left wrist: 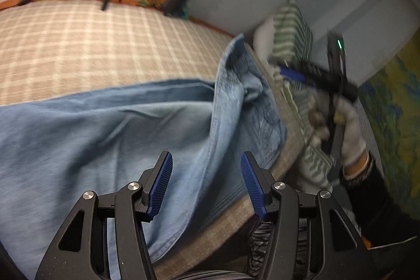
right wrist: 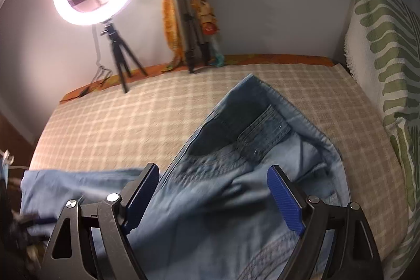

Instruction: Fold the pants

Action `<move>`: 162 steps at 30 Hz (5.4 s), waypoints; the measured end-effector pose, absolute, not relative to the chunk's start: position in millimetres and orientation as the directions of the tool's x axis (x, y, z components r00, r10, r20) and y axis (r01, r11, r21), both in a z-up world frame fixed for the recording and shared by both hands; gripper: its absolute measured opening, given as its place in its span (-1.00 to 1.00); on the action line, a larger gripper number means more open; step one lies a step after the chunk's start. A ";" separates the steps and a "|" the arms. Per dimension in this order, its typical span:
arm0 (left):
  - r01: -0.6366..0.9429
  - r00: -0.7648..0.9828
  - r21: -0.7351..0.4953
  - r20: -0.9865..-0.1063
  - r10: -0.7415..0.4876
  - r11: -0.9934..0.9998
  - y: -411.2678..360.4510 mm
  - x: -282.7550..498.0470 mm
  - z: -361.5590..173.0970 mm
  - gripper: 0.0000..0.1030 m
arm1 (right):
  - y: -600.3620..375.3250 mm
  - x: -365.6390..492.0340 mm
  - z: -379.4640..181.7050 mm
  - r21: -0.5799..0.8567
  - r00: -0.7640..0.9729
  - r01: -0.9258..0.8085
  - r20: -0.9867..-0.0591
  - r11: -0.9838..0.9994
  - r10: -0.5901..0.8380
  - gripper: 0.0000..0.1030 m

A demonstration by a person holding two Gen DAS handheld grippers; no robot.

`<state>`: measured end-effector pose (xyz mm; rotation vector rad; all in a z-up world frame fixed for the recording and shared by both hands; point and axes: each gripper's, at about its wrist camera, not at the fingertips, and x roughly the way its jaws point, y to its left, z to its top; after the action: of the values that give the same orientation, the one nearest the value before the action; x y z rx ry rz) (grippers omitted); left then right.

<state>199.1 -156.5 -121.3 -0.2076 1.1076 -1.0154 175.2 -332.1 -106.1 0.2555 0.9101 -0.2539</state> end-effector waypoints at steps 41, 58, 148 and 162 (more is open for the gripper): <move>0.846 0.099 -0.265 -0.776 -0.624 0.463 -240.2 169.4 -149.5 -0.90 | -389.4 243.7 -160.6 0.246 0.464 0.489 -0.886 0.837 -0.011 -0.88; 0.890 0.115 -0.195 -0.779 -0.617 0.413 -244.0 147.4 -143.8 -0.91 | -407.3 86.4 -146.2 0.519 0.710 0.438 -0.701 0.734 0.071 -0.93; 0.216 0.546 -0.221 -0.780 -0.306 0.951 50.8 137.9 -171.5 -0.59 | -386.2 45.3 -126.9 0.380 0.706 0.196 -0.695 0.904 0.140 0.21; -0.039 0.587 -0.151 -0.804 -0.100 0.988 131.1 150.3 -189.4 -0.59 | -311.6 188.6 -163.9 0.158 0.542 -0.078 -0.822 0.984 0.174 0.09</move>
<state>150.3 131.1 -189.4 -0.1586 0.9443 -0.0355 188.6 -311.6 -163.9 0.1066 0.9869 0.1500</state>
